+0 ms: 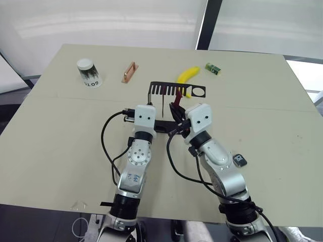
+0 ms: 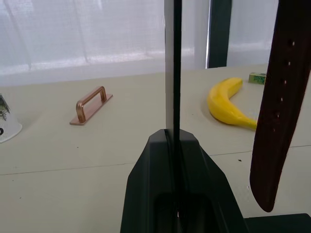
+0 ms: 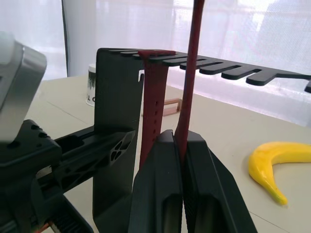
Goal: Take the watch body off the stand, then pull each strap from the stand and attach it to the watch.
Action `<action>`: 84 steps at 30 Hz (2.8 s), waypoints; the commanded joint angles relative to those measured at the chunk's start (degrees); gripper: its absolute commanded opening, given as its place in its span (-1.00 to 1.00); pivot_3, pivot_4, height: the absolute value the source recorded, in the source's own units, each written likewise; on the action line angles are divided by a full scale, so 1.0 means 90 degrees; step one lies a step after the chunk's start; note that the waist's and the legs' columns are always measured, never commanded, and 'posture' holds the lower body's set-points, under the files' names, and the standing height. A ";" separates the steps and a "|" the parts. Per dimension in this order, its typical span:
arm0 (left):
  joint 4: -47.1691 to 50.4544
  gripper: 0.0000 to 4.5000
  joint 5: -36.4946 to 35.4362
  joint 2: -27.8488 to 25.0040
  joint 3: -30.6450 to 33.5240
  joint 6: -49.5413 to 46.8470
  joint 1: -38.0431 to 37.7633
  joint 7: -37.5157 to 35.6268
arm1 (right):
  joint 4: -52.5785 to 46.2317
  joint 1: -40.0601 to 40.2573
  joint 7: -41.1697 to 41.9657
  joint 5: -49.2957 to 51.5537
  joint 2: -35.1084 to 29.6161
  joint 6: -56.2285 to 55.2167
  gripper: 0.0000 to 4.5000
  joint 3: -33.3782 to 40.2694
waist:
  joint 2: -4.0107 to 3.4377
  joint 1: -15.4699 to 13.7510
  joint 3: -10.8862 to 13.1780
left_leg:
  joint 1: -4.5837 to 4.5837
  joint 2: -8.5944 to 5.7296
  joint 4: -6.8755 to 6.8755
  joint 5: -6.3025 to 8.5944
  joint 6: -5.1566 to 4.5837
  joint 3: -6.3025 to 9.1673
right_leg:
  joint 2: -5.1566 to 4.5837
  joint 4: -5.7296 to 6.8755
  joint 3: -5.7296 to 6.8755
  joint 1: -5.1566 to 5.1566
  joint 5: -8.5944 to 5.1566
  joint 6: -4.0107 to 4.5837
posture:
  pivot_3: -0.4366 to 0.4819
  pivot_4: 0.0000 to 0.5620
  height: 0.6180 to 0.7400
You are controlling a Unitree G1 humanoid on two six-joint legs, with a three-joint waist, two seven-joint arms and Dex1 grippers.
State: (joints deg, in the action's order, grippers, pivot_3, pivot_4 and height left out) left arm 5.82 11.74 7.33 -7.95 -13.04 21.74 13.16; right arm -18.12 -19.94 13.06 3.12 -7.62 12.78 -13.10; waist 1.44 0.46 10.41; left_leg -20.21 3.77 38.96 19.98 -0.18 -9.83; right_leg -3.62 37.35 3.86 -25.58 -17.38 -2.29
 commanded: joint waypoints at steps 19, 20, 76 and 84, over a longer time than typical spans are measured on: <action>0.1255 0.22 -0.0609 -0.0780 0.0132 -0.0237 -0.1002 -0.1411 | -0.2121 0.1218 0.1244 0.1077 -0.1453 0.0457 -1.00 0.0868 | 0.0000 -0.0002 0.0000 | 0.0003 0.0002 0.0002 0.0001 0.0002 0.0002 | 0.0001 0.0001 0.0000 0.0000 -0.0001 0.0001 | -0.05 -0.47 0.82; 0.1383 0.22 -0.0780 -0.0939 0.0256 -0.0302 -0.1075 -0.1618 | -0.2141 0.1242 0.1335 0.1258 -0.1501 0.0548 -1.00 0.0936 | 0.0000 -0.0009 0.0000 | 0.0002 0.0002 0.0002 0.0002 0.0002 0.0002 | 0.0001 0.0001 -0.0001 0.0001 -0.0001 0.0001 | -0.05 -0.47 0.82; 0.1261 0.23 -0.8384 -0.3609 0.1344 -0.4663 0.0898 -0.6953 | -0.1393 0.0389 0.3806 0.5480 -0.2139 0.2557 -1.00 0.0668 | -0.0001 0.0118 0.0002 | 0.0001 -0.0002 0.0017 0.0003 0.0008 0.0014 | 0.0004 0.0012 -0.0008 0.0003 -0.0004 0.0006 | -0.05 -0.47 0.82; 0.1210 0.23 -0.8420 -0.3471 0.1354 -0.4636 0.0923 -0.6749 | -0.1398 0.0401 0.3758 0.5464 -0.2084 0.2581 -1.00 0.0653 | -0.0001 0.0120 0.0002 | 0.0001 -0.0002 0.0017 0.0003 0.0008 0.0014 | 0.0005 0.0012 -0.0008 0.0003 -0.0004 0.0006 | -0.05 -0.47 0.82</action>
State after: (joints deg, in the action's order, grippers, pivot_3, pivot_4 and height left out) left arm 15.21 -62.88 -24.44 3.58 -55.35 29.43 -48.09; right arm -29.49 -15.90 45.96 51.91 -26.84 36.36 -7.21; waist 1.43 1.54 10.43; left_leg -20.20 3.75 39.11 20.00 -0.10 -9.71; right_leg -3.58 37.46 3.79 -25.56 -17.42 -2.23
